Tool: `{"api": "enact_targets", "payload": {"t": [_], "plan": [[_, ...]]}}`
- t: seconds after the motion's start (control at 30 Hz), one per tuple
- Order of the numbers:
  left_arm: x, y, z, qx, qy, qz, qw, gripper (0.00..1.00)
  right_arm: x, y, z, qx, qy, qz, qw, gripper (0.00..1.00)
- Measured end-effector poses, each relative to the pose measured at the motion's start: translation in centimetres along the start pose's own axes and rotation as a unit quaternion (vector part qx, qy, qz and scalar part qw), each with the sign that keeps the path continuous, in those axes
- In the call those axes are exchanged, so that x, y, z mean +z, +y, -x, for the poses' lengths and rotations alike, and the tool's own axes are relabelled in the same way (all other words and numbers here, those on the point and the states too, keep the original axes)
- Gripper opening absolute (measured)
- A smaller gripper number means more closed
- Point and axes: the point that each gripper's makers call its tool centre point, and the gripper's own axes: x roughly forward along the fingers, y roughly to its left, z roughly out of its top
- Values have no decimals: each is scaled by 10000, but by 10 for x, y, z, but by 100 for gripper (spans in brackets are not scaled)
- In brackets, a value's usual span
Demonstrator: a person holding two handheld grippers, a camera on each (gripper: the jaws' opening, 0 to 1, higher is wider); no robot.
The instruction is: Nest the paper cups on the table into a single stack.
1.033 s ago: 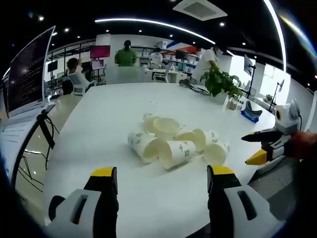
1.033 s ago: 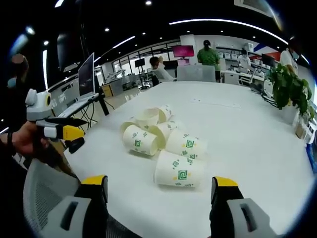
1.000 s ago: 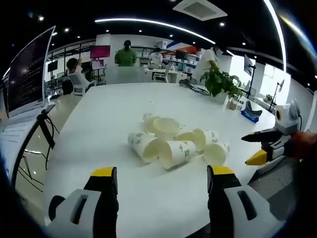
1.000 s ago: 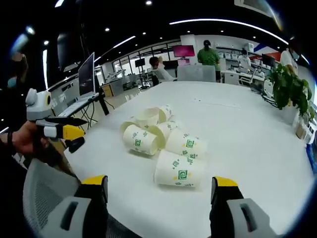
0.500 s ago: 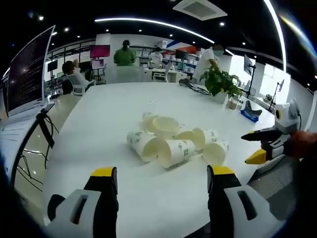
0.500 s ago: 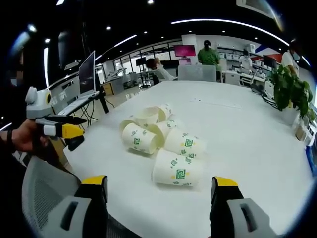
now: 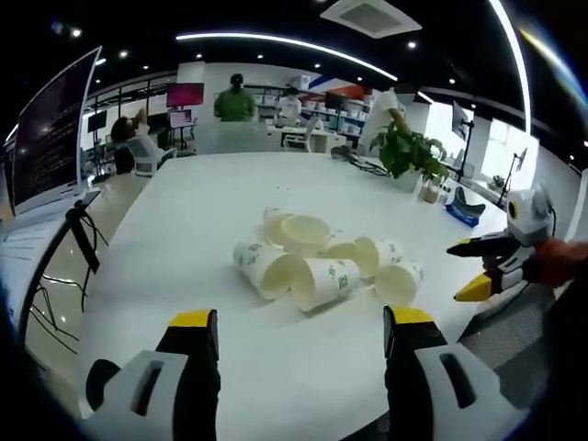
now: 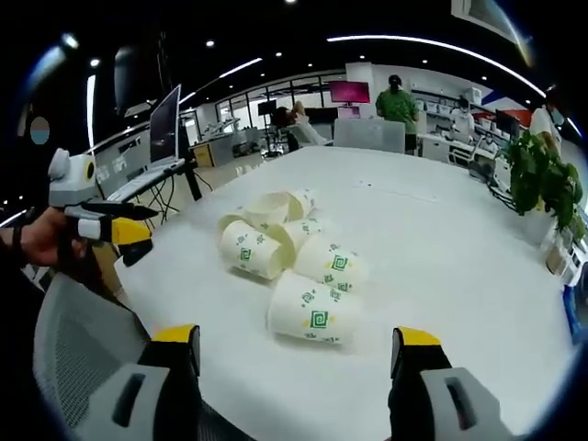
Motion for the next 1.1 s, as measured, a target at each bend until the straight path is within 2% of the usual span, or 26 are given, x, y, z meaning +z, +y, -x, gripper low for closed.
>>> {"api": "enact_targets", "payload": {"t": [0.2, 0.33, 0.43, 0.53, 0.7, 0.77, 0.87, 1.03, 1.07, 1.1], "plan": [[0, -1, 0, -11, -8, 11, 10000, 72, 6, 0, -2, 53, 75, 276, 9996, 84], [-1, -1, 1, -9, 0, 15, 10000, 71, 7, 0, -4, 110, 217, 647, 9976, 84], [-3, 0, 2, 4, 8, 34, 10000, 71, 5, -1, -9, 221, 430, 952, 9943, 83], [-4, 0, 4, 10, 10, 47, 10000, 71, 0, -8, -15, 185, 696, 1220, 9899, 82], [-5, 1, 5, 35, 9, 64, 10000, 70, 1, -7, -20, 292, 806, 1514, 9847, 79], [-5, 3, 6, 44, 13, 78, 10000, 70, 3, -7, -24, 356, 830, 1763, 9802, 76], [-6, 2, 7, 47, 14, 97, 9999, 69, 1, -6, -27, 481, 1008, 2182, 9695, 73], [-6, 1, 9, 43, 23, 85, 10000, 68, -7, -3, -35, 817, 1362, 3010, 9403, 67], [-6, 2, 9, 48, 25, 85, 9999, 68, -10, -1, -37, 906, 1447, 3221, 9312, 67], [-7, 2, 8, 51, 24, 84, 9999, 68, -11, 1, -37, 941, 1496, 3333, 9261, 67]]}}
